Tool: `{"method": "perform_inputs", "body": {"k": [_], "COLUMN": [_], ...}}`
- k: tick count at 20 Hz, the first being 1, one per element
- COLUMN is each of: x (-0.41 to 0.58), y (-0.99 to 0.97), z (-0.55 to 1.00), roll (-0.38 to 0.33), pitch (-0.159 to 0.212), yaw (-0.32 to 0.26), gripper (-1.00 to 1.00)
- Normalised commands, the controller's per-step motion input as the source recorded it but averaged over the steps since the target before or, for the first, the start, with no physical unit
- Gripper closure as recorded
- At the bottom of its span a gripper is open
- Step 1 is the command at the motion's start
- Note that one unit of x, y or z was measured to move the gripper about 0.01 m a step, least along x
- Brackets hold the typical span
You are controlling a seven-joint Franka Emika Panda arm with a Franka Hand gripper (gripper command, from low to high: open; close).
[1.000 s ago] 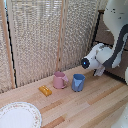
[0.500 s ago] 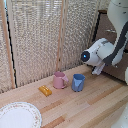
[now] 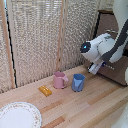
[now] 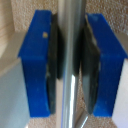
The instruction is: Please adjust your gripper to match the height of the lower drawer handle. Progress your gripper onward until it happens to touch the drawer handle. Now, firmly take hold of it with your gripper, then steadily retract it to swing the drawer wide open.
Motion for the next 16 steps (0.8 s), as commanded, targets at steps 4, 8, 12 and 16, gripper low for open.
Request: {"method": "perform_inputs", "body": {"k": [4,8,12,16], "x": [0.000,0.064,0.201,0.027], "y": [0.87,0.30,-0.03,-0.06], "z": [-0.08,0.00,0.15,0.43], "roll": [0.011,-0.005,-0.002,0.057], "pitch": [0.000,0.000,0.014,0.043], "yaw": [0.000,0.032,-0.002,0.000], "gripper": [1.00,-1.00,-1.00,-1.00]}}
